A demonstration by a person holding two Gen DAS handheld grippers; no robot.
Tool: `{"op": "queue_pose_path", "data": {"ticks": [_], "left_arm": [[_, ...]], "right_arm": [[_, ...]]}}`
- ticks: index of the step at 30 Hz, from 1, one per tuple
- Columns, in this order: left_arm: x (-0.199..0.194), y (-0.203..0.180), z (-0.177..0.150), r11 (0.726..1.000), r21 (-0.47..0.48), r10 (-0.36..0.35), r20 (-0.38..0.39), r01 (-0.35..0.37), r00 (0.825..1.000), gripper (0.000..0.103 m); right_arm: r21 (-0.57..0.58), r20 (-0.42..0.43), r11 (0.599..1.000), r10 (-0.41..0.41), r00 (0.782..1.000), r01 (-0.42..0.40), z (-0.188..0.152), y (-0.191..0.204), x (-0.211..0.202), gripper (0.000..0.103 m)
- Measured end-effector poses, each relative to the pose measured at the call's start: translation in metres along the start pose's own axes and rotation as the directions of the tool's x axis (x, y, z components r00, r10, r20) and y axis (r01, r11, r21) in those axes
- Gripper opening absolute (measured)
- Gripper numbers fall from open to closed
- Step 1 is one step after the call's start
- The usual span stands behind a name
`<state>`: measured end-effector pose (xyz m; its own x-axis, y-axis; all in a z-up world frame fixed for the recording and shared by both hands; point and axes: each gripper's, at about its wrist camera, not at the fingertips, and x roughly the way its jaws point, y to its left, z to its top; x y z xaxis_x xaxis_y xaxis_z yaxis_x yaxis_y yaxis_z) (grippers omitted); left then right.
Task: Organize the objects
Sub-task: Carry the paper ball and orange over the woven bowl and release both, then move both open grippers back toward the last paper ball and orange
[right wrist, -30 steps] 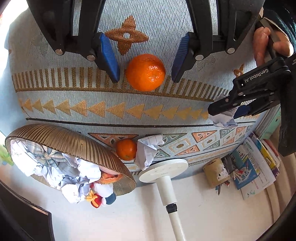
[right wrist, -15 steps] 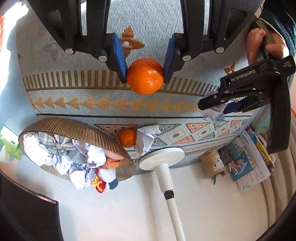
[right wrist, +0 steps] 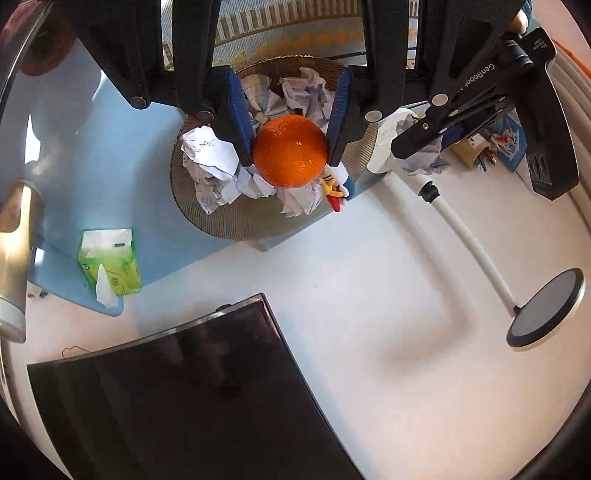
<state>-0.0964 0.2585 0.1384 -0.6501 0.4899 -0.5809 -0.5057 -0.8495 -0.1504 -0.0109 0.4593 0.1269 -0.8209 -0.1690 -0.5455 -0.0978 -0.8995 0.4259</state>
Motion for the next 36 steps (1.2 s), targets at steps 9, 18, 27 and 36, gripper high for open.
{"op": "queue_pose_path", "data": {"ticks": [9, 18, 27, 36], "left_arm": [[0.042, -0.006, -0.003, 0.999, -0.008, -0.044, -0.036, 0.043, 0.998, 0.053], [0.012, 0.009, -0.016, 0.999, -0.040, -0.019, -0.026, 0.018, 0.999, 0.096], [-0.083, 0.069, -0.086, 0.973, -0.201, 0.127, 0.042, -0.116, 0.991, 0.102], [-0.065, 0.106, -0.162, 0.942, -0.230, 0.223, -0.111, -0.243, 0.968, 0.101]], "right_arm": [[0.026, -0.059, 1.000, -0.005, 0.998, 0.006, 0.002, -0.012, 0.028, 0.038], [-0.001, -0.049, 0.999, 0.046, 0.998, -0.046, -0.008, -0.013, 0.008, 0.057], [-0.243, -0.159, 0.934, 0.229, 0.960, -0.263, -0.089, 0.048, -0.006, 0.070], [-0.126, -0.258, 0.974, 0.154, 0.954, -0.191, -0.130, 0.028, 0.053, 0.070]]}}
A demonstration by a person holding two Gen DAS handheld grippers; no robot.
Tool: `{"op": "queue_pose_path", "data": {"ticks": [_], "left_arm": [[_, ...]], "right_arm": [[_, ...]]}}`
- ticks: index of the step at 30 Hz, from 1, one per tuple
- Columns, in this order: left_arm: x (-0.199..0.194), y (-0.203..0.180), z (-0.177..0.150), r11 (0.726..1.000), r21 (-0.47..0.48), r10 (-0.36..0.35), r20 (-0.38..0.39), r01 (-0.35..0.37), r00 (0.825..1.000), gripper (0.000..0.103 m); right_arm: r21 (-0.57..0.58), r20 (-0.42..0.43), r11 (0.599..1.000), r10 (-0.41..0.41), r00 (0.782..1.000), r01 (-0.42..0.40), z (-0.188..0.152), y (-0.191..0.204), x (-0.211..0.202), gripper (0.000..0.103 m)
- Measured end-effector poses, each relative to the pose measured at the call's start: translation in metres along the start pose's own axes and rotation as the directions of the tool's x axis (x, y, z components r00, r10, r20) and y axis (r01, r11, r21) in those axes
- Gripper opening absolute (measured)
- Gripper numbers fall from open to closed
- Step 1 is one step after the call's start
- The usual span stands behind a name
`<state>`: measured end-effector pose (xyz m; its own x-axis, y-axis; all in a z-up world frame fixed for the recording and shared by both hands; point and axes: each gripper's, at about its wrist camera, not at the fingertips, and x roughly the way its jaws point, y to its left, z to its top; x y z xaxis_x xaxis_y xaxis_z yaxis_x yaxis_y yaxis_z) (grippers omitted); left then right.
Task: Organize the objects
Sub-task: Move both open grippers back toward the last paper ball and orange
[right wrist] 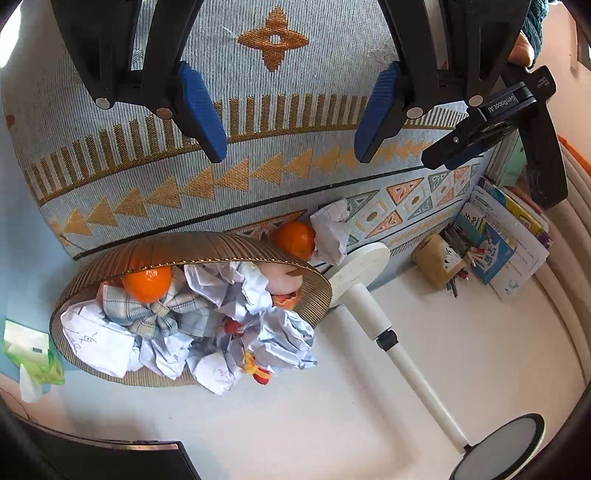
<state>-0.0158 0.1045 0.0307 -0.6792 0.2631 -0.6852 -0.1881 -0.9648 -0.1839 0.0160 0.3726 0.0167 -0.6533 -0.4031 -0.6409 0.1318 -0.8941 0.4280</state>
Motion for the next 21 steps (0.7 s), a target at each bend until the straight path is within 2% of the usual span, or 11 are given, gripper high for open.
{"op": "queue_pose_path", "data": {"ticks": [2, 5, 8, 12, 15, 17, 19, 21], "left_arm": [[-0.001, -0.004, 0.001, 1.000, 0.016, -0.007, 0.018, 0.007, 1.000, 0.101], [0.001, -0.012, -0.004, 0.998, 0.066, 0.009, 0.005, -0.009, 1.000, 0.102], [-0.001, -0.021, -0.007, 0.993, 0.109, 0.032, 0.018, -0.034, 0.999, 0.102], [-0.001, -0.020, -0.007, 0.994, 0.108, 0.019, 0.005, -0.019, 1.000, 0.102], [0.008, -0.026, 0.002, 0.989, 0.127, -0.065, -0.070, 0.073, 0.995, 0.102], [0.015, -0.034, 0.019, 0.976, 0.143, -0.146, -0.121, 0.163, 0.982, 0.102], [0.024, -0.042, 0.040, 0.953, 0.161, -0.234, -0.152, 0.258, 0.960, 0.102], [0.039, -0.051, 0.059, 0.933, 0.209, -0.263, -0.157, 0.293, 0.952, 0.102]], "right_arm": [[0.011, 0.026, 1.000, -0.021, 0.999, 0.021, -0.001, -0.003, -0.002, 0.070], [0.048, -0.009, 0.998, -0.028, 1.000, 0.028, 0.000, -0.009, 0.004, 0.070], [0.050, -0.004, 0.998, -0.032, 0.999, 0.032, 0.001, -0.010, 0.004, 0.070], [0.046, -0.021, 0.998, -0.041, 0.999, 0.042, 0.001, -0.009, 0.007, 0.070], [0.050, -0.033, 0.998, -0.039, 0.999, 0.040, 0.001, -0.009, 0.008, 0.070], [0.059, -0.047, 0.997, -0.051, 0.998, 0.054, 0.003, -0.008, 0.010, 0.070], [0.107, -0.060, 0.994, 0.001, 0.998, 0.005, 0.005, -0.009, 0.012, 0.070], [0.184, -0.057, 0.981, 0.067, 0.996, -0.055, 0.007, -0.012, 0.012, 0.070]]}}
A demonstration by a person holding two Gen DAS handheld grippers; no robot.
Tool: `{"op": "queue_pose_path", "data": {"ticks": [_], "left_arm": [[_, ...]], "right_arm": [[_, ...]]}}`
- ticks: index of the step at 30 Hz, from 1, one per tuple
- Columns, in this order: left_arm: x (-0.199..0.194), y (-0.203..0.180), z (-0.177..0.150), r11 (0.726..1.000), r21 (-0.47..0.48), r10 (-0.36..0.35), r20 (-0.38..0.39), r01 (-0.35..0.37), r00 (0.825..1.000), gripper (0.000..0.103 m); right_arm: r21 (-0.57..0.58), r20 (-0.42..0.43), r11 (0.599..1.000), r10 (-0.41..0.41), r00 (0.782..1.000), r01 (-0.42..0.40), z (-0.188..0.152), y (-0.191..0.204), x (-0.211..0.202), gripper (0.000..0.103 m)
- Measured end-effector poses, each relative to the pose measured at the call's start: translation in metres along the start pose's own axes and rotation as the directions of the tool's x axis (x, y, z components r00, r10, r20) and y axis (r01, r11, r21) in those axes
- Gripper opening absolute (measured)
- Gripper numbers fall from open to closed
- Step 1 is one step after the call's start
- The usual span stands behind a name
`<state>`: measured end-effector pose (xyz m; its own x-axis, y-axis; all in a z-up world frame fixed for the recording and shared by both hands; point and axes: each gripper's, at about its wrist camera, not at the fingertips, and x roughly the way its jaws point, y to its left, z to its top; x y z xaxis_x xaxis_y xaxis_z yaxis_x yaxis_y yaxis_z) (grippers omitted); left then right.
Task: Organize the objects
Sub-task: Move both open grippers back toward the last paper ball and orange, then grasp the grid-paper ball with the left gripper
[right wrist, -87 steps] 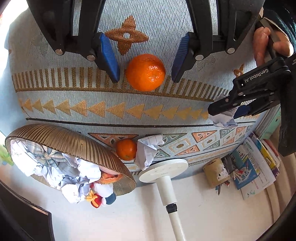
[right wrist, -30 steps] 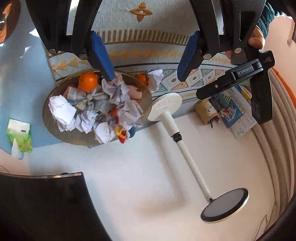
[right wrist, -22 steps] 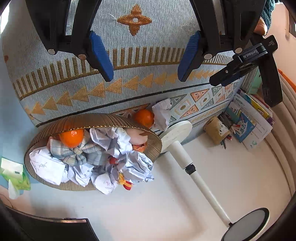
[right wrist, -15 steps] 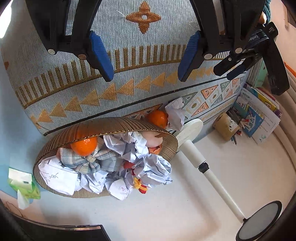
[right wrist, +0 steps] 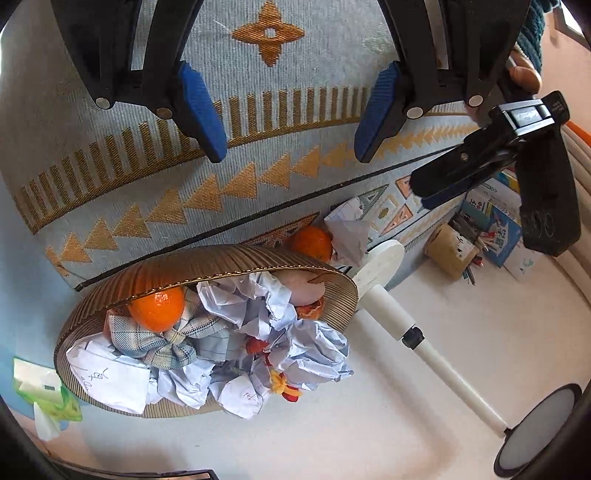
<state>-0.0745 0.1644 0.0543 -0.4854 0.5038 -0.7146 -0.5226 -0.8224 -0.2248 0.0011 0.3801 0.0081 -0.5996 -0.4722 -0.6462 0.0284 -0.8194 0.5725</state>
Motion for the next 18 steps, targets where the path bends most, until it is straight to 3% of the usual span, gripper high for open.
{"op": "queue_pose_path", "data": {"ticks": [4, 8, 11, 12, 13, 18], "left_arm": [[0.043, 0.002, 0.026, 0.997, 0.063, -0.032, -0.065, 0.036, 0.997, 0.100], [0.063, 0.005, 0.037, 0.996, 0.057, -0.064, -0.062, 0.067, 0.996, 0.094], [0.066, 0.006, 0.037, 0.992, 0.048, -0.111, -0.069, 0.114, 0.991, 0.078], [0.066, 0.005, 0.035, 0.990, 0.057, -0.128, -0.075, 0.132, 0.989, 0.061], [0.066, 0.005, 0.033, 0.989, 0.062, -0.131, -0.085, 0.137, 0.988, 0.054], [0.047, 0.011, 0.021, 0.991, 0.049, -0.118, -0.065, 0.121, 0.991, 0.053]], "right_arm": [[0.093, -0.020, 0.995, 0.039, 0.999, -0.037, 0.010, -0.007, 0.003, 0.070], [0.123, -0.018, 0.990, 0.069, 0.997, -0.067, 0.021, -0.005, 0.006, 0.070], [0.105, -0.011, 0.994, 0.037, 0.999, -0.035, 0.025, 0.001, 0.010, 0.070], [0.109, -0.007, 0.993, 0.035, 0.999, -0.034, 0.025, 0.002, 0.012, 0.070], [0.114, -0.002, 0.993, 0.036, 0.999, -0.035, 0.026, 0.003, 0.013, 0.070], [0.153, 0.015, 0.987, 0.039, 0.999, -0.041, 0.028, 0.004, 0.024, 0.070]]}}
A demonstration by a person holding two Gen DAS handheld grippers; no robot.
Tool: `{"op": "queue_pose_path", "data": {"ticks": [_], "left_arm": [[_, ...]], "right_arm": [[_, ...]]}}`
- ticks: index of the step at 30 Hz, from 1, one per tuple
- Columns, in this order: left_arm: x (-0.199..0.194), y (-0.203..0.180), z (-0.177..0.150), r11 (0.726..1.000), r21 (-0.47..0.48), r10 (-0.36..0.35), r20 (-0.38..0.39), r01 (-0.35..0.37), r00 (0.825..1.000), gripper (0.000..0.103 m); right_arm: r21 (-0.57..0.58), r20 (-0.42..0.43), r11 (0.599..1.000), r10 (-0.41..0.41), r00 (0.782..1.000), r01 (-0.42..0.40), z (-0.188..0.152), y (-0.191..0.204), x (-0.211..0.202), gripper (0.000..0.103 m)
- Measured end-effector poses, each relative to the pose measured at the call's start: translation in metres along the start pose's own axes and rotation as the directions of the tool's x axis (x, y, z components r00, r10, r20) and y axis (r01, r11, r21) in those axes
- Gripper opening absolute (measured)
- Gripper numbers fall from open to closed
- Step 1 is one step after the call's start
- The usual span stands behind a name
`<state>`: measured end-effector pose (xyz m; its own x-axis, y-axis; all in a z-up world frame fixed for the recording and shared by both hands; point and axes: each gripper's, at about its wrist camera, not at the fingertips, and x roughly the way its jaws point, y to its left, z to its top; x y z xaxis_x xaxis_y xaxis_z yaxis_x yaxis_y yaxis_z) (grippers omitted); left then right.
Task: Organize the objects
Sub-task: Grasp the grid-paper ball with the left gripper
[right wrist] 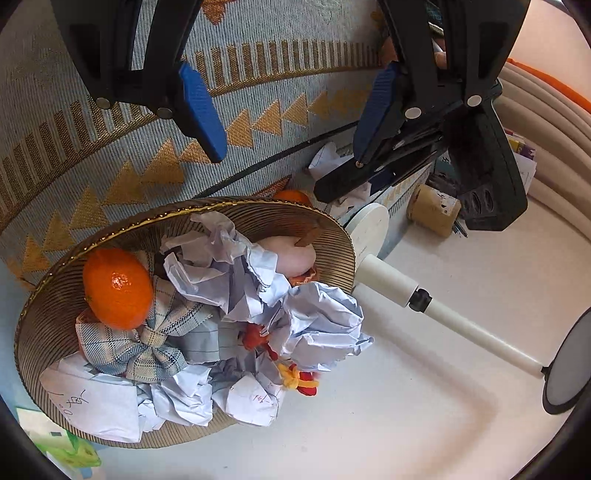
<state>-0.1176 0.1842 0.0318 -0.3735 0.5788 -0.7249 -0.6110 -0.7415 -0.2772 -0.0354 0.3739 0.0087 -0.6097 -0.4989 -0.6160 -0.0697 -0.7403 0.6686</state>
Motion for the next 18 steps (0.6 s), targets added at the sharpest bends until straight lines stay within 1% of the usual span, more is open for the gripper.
{"op": "queue_pose_path", "data": {"ticks": [4, 6, 8, 10, 11, 12, 13, 14, 16, 18], "left_arm": [[-0.023, 0.007, -0.013, 0.999, -0.023, 0.042, 0.012, -0.041, 0.999, 0.053], [-0.035, 0.011, -0.023, 0.997, -0.050, 0.054, 0.020, -0.053, 0.998, 0.053], [-0.043, 0.019, -0.030, 0.993, -0.080, 0.084, 0.025, -0.082, 0.996, 0.053], [-0.044, 0.024, -0.035, 0.989, -0.109, 0.103, 0.030, -0.099, 0.994, 0.053], [-0.045, 0.027, -0.038, 0.988, -0.120, 0.108, 0.039, -0.102, 0.993, 0.053], [-0.045, 0.030, -0.042, 0.986, -0.132, 0.106, 0.046, -0.099, 0.993, 0.053], [-0.045, 0.033, -0.044, 0.985, -0.145, 0.102, 0.049, -0.094, 0.994, 0.053], [-0.044, 0.035, -0.045, 0.984, -0.159, 0.094, 0.052, -0.084, 0.994, 0.053], [-0.043, 0.038, -0.045, 0.983, -0.174, 0.079, 0.060, -0.067, 0.995, 0.053], [-0.047, 0.040, -0.046, 0.982, -0.180, 0.073, 0.070, -0.059, 0.995, 0.053]], "right_arm": [[-0.003, 0.003, 1.000, -0.024, 1.000, 0.024, 0.004, 0.009, 0.014, 0.069], [-0.027, 0.020, 0.998, -0.062, 0.998, 0.062, 0.006, 0.017, 0.023, 0.068], [-0.057, 0.057, 0.990, -0.123, 0.991, 0.126, 0.008, 0.024, 0.030, 0.065], [-0.070, 0.080, 0.984, -0.161, 0.984, 0.167, 0.008, 0.028, 0.040, 0.065], [-0.072, 0.086, 0.980, -0.181, 0.980, 0.187, 0.008, 0.030, 0.045, 0.063], [-0.080, 0.084, 0.974, -0.206, 0.975, 0.212, 0.009, 0.032, 0.051, 0.056], [-0.089, 0.079, 0.969, -0.224, 0.971, 0.231, 0.010, 0.033, 0.057, 0.055], [-0.098, 0.098, 0.964, -0.239, 0.966, 0.248, 0.010, 0.035, 0.057, 0.054], [-0.110, 0.101, 0.961, -0.243, 0.965, 0.253, 0.012, 0.040, 0.061, 0.054], [-0.116, 0.102, 0.953, -0.269, 0.958, 0.280, 0.013, 0.044, 0.069, 0.052]]}}
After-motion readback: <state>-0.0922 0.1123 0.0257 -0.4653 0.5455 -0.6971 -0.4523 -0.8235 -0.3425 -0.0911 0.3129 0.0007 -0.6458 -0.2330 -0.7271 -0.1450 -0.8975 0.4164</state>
